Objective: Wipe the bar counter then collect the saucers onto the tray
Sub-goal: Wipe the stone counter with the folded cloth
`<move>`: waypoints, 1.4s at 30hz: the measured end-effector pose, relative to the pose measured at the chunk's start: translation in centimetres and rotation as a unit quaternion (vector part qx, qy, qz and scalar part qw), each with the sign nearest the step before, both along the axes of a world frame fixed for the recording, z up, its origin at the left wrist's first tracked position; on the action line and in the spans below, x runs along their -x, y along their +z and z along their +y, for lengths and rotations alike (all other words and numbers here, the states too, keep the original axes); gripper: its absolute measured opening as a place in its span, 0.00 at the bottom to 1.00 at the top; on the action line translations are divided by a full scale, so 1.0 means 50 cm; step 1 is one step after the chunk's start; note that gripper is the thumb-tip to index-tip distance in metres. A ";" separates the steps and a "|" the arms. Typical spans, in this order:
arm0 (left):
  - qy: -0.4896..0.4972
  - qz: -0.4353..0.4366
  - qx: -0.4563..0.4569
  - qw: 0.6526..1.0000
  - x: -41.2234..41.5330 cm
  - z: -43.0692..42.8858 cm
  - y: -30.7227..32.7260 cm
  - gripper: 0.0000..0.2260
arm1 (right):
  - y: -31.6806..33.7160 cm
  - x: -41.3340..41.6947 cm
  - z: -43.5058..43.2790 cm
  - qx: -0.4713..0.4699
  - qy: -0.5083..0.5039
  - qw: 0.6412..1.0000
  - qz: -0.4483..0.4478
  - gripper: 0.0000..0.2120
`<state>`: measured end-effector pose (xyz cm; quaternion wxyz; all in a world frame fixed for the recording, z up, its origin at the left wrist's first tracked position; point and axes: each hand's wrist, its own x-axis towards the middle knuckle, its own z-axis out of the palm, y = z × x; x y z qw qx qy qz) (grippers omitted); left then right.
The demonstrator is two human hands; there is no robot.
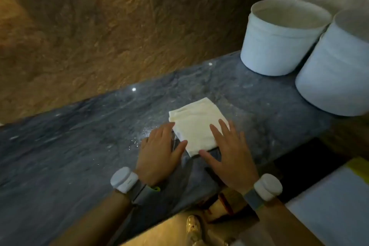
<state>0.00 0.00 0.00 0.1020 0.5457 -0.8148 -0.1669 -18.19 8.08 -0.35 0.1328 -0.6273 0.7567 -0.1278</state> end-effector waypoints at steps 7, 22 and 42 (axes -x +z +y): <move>0.082 0.115 -0.133 0.981 0.051 -0.076 -0.001 0.30 | -0.042 0.075 -0.075 -0.019 0.085 0.994 0.062 0.38; 0.186 0.349 -0.379 0.837 0.050 -0.144 0.057 0.11 | -0.047 0.127 -0.189 -0.053 0.219 0.966 0.126 0.39; 0.106 0.005 -0.036 0.994 -0.065 -0.082 0.009 0.06 | -0.068 -0.011 -0.138 -0.060 0.253 0.960 0.104 0.40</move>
